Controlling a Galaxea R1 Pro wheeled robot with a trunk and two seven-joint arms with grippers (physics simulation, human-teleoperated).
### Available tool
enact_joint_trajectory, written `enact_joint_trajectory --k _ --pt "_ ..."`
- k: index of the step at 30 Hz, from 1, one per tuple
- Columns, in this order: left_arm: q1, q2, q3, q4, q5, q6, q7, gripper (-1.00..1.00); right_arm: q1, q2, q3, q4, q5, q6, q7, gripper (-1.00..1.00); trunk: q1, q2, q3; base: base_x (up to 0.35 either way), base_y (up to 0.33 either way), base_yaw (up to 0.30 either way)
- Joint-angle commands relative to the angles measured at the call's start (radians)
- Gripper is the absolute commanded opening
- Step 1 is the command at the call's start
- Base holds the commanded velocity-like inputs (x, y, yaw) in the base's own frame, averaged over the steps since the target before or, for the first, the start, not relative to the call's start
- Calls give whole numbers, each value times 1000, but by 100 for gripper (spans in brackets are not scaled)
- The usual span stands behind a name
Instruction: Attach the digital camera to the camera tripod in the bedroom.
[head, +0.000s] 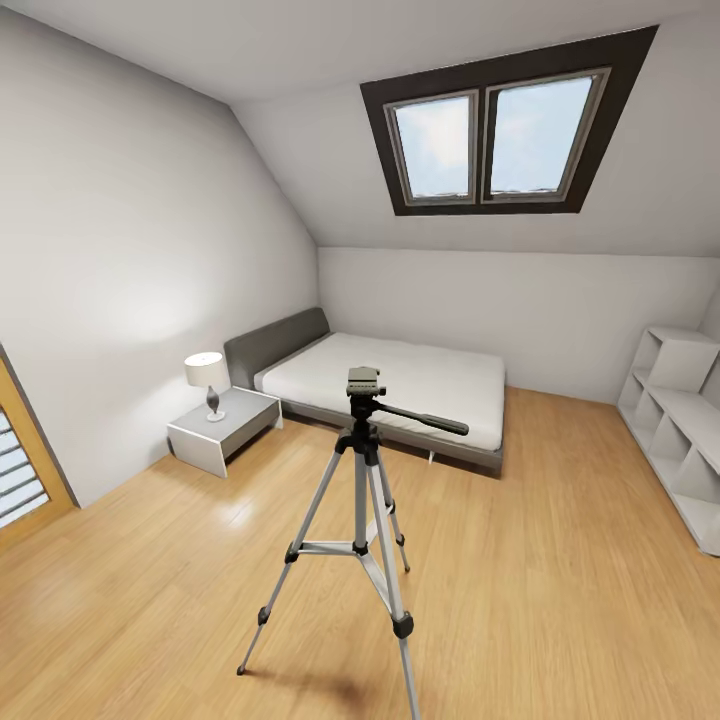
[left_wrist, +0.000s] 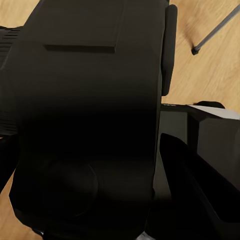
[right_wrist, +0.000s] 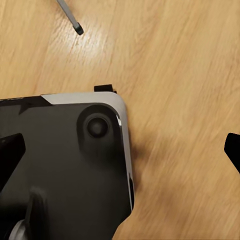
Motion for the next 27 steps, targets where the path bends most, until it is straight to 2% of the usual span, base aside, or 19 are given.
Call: enact_joint_trajectory --k 1,27 --pt "0 0 -8 1 8 -3 -5 -100 -1 0 -8 3 -1 -7 0 100 0 -1 -1 0 0 0" --pt "0 1 -8 0 8 -3 -5 -100 -1 -7 -8 3 -1 -5 -3 100 0 -1 -42 0 0 0"
